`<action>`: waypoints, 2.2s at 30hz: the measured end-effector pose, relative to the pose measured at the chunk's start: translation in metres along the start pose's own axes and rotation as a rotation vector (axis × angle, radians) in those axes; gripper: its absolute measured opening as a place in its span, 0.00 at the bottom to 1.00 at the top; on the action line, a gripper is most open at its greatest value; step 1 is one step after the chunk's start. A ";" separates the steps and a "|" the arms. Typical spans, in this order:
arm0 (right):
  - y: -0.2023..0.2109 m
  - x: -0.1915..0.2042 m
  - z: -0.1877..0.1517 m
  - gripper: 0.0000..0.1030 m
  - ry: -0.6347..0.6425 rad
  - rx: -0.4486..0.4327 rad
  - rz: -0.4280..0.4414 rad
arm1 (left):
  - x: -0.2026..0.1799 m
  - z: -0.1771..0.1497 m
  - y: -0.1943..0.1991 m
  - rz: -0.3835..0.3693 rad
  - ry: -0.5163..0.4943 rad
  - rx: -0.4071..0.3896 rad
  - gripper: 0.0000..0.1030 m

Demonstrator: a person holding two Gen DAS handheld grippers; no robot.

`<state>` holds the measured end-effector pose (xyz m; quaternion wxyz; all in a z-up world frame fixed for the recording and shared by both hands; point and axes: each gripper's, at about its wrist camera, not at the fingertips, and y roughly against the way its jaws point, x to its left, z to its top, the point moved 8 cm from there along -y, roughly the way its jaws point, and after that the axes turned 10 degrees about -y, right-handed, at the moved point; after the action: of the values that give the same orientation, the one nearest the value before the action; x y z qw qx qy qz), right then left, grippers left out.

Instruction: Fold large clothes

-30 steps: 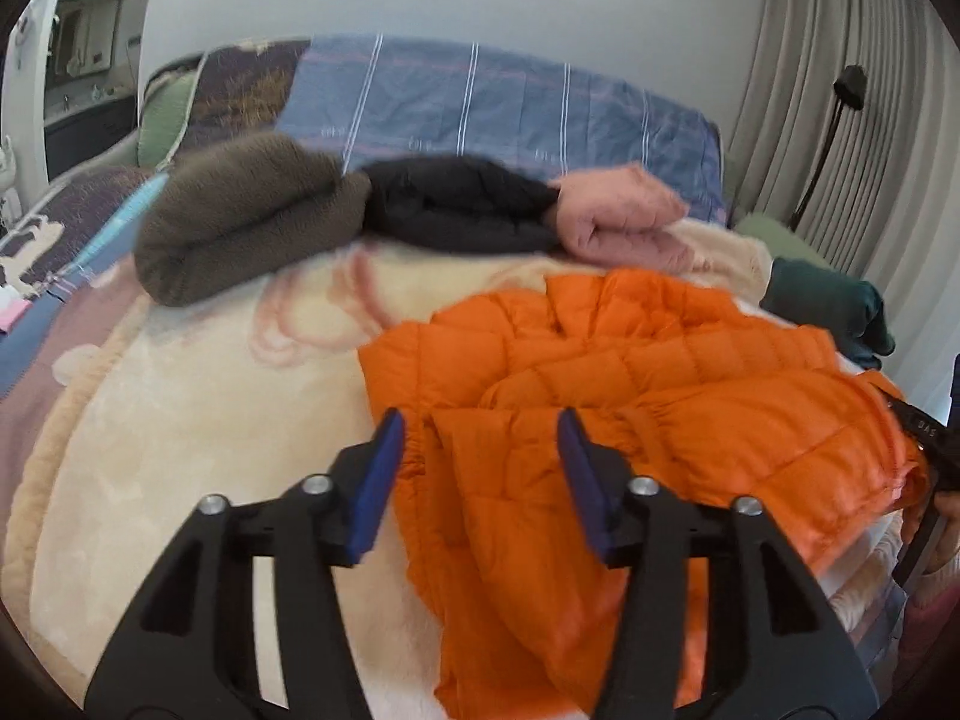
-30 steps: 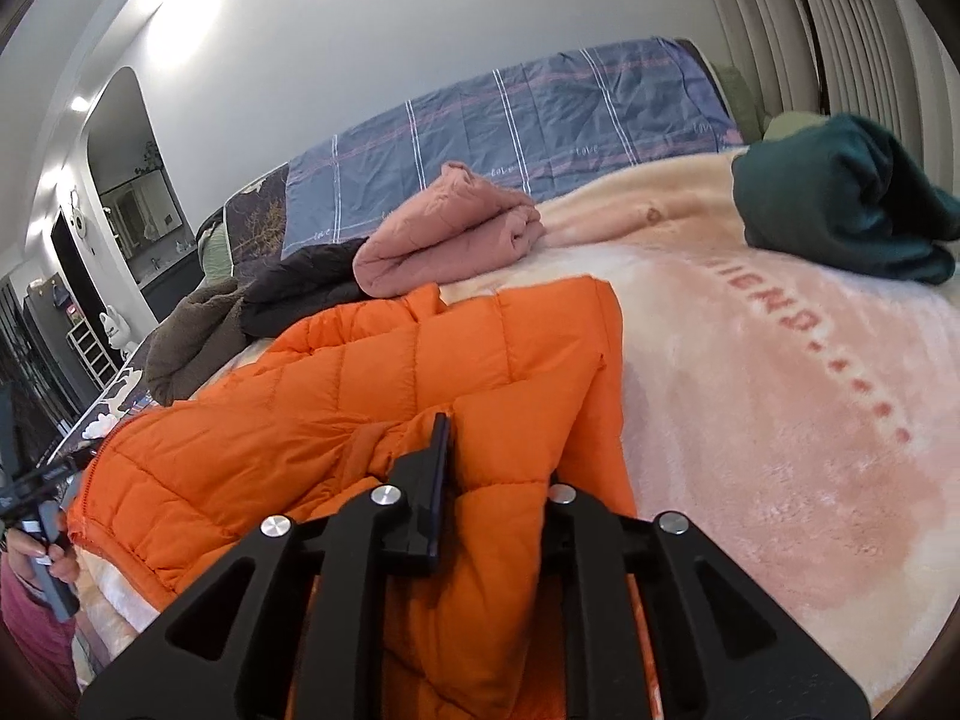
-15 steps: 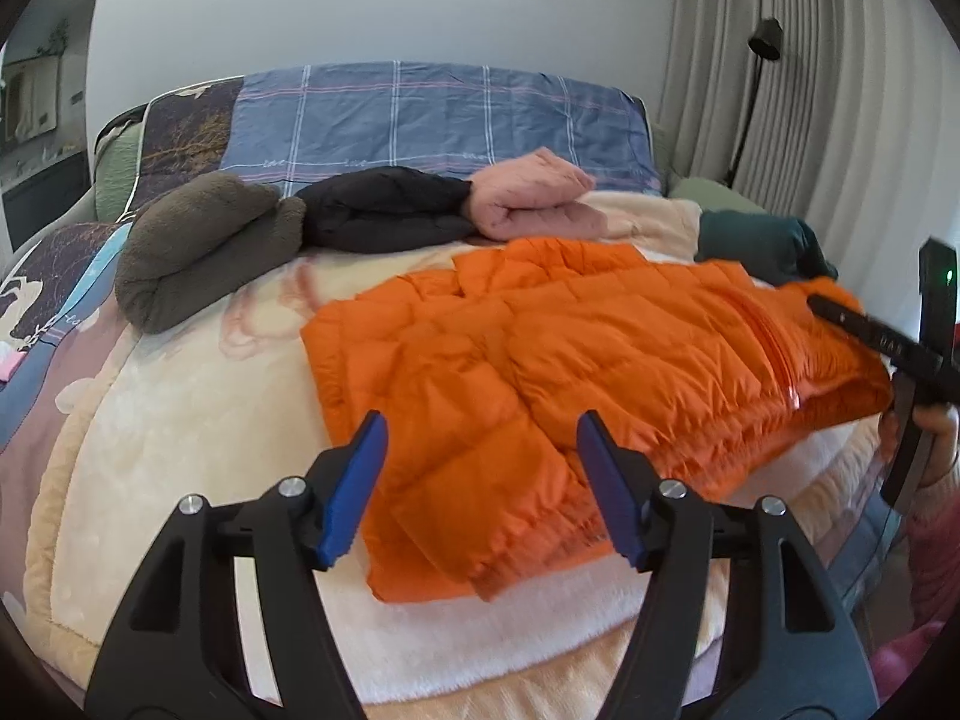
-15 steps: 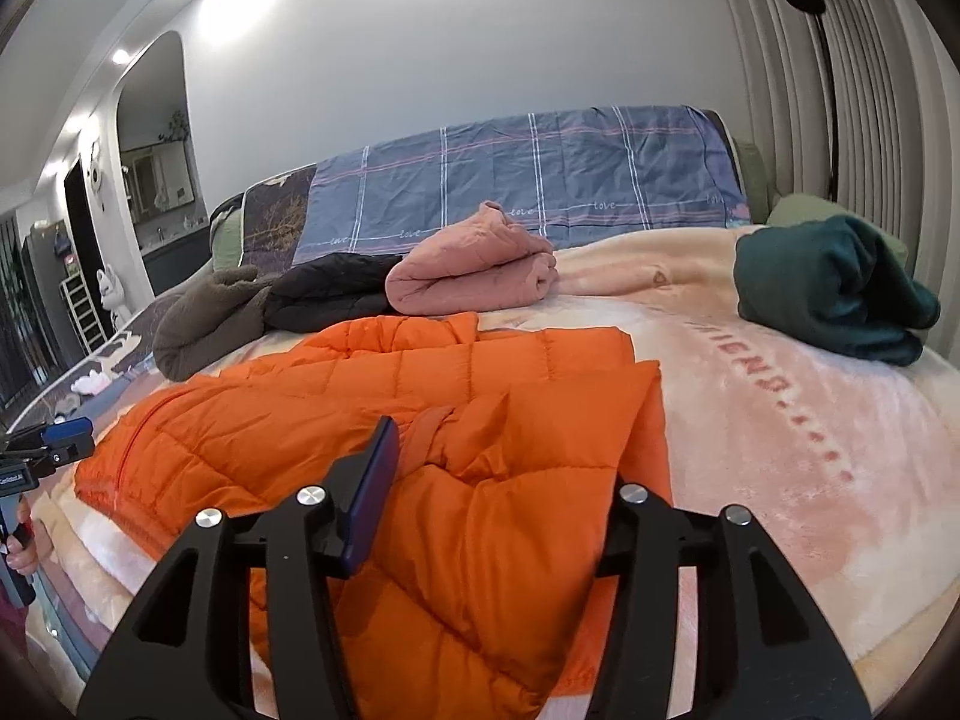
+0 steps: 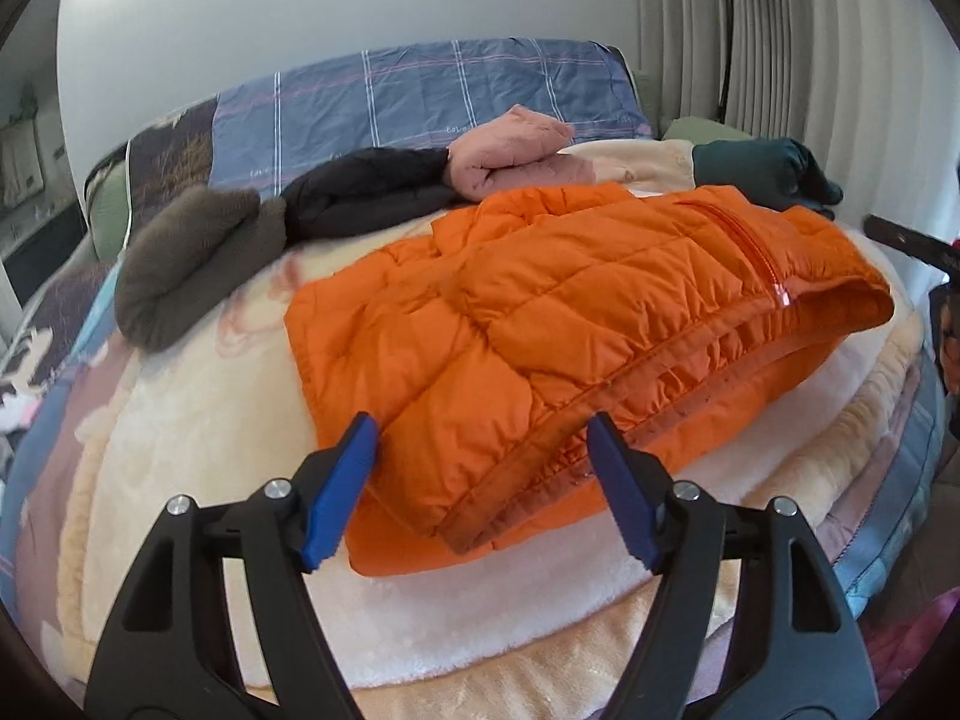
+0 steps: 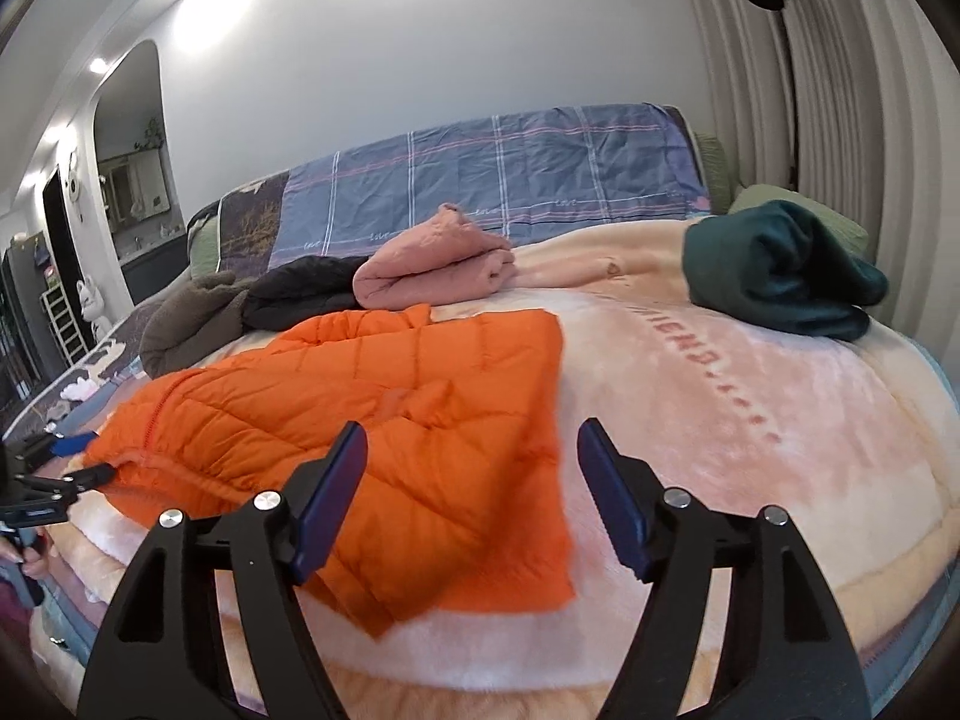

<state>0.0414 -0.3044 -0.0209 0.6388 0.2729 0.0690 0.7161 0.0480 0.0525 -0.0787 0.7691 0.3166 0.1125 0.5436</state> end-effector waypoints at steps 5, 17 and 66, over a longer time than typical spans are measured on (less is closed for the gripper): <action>0.026 0.017 -0.024 0.71 0.144 -0.005 0.006 | -0.002 -0.003 0.024 0.030 -0.046 -0.024 0.73; -0.018 0.045 -0.080 0.70 0.651 -0.008 -0.274 | -0.008 -0.030 0.000 0.181 -0.192 0.090 0.77; -0.204 0.055 0.087 0.70 -0.056 0.232 -0.051 | 0.054 0.180 -0.126 0.117 0.010 -0.064 0.76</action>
<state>0.2599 -0.2380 -0.0227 0.6225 0.3630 0.1403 0.6790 0.2578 0.0099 -0.0068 0.7453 0.2950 0.0800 0.5926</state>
